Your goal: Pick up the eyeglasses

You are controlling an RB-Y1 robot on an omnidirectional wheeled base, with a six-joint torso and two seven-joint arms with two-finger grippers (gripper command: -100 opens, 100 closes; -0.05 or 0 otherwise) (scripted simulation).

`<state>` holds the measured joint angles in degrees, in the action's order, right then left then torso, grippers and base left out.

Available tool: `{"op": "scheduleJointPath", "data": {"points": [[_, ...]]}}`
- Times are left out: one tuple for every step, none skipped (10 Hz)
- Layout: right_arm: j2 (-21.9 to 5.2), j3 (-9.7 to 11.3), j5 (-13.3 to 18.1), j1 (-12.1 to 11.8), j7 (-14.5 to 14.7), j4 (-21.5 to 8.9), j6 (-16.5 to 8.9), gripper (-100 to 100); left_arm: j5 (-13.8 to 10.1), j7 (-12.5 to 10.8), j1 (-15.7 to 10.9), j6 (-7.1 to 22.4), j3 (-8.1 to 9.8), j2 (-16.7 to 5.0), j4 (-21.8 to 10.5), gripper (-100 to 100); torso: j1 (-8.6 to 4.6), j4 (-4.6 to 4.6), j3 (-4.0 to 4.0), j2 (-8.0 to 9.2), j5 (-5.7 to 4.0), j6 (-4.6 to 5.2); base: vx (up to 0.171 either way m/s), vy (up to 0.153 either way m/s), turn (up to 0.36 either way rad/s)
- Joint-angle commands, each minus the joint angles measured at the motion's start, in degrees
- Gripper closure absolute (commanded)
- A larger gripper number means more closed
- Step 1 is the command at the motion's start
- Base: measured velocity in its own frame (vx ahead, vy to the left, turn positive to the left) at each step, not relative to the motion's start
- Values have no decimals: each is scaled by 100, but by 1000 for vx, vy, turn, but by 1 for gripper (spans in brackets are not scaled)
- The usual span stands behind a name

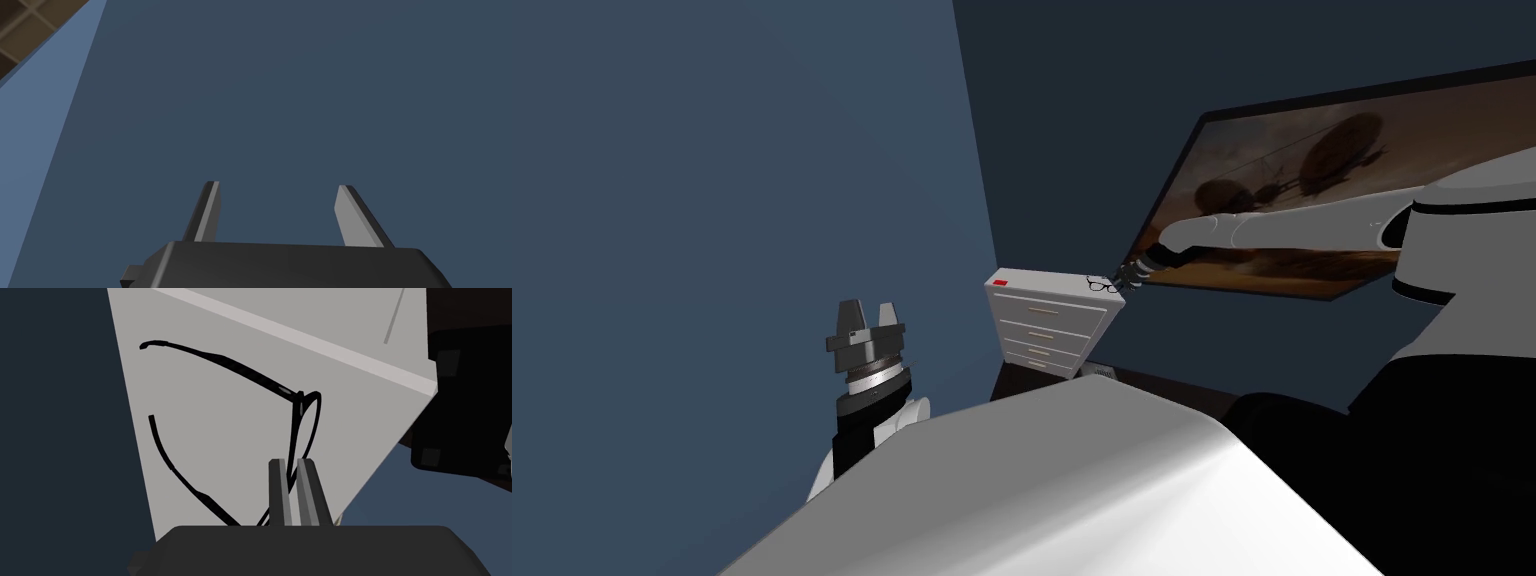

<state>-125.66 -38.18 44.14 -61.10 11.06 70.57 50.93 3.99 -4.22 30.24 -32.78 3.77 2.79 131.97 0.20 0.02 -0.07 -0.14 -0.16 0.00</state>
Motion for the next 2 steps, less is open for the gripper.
{"op": "scheduleJointPath", "data": {"points": [[0,0,0,0,0,0,0,100,0,0,0,0,0,0,0,0,0,0,0,0,0,0,-37,-13,9],[-6,-6,1,8,-15,-6,21,0,0,0,0,0,0,0,0,0,-1,-1,-3,-6,-2,3,0,0,0]]}}
